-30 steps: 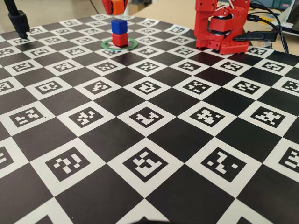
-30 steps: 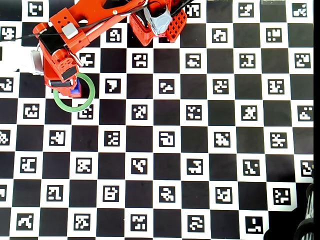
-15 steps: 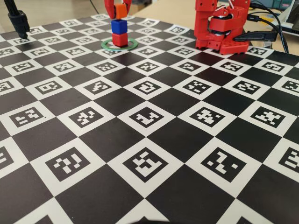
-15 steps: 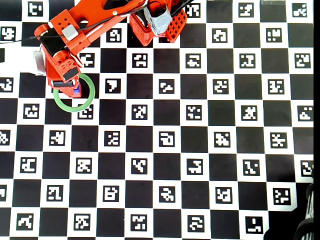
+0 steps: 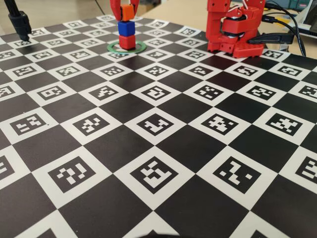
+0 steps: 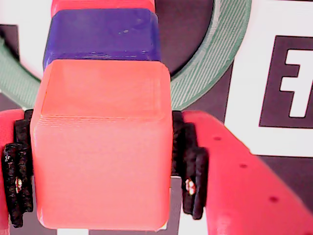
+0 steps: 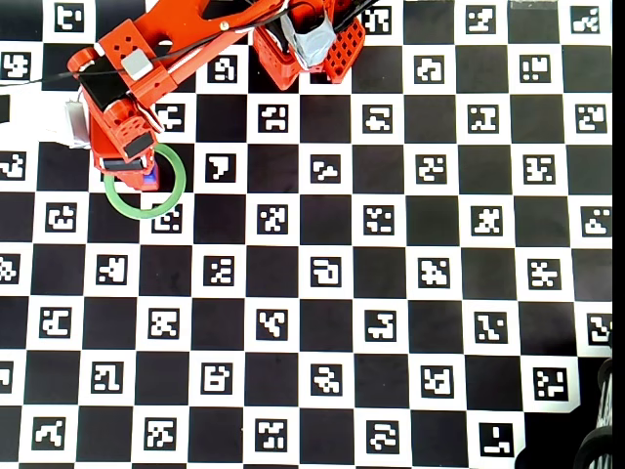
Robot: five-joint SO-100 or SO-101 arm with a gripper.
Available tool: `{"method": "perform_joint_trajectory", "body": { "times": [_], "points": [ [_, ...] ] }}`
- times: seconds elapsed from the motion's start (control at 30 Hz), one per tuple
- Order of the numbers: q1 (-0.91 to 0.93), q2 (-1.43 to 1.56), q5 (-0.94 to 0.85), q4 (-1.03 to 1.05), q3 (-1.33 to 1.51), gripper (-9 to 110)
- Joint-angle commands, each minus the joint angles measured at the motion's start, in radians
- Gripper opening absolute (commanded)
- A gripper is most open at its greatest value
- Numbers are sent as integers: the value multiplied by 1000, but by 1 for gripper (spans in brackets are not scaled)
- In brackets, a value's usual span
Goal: Grab the red cube then put it in the green circle then put the blue cube on top and finally the orange cube on top
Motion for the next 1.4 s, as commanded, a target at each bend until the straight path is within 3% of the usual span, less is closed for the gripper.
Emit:
{"method": "perform_joint_trajectory", "body": {
  "times": [0.0,1.37],
  "points": [
    [-12,133,-8,-21,-8,6],
    [-12,137,-11,-64,44,6]
  ]
}}
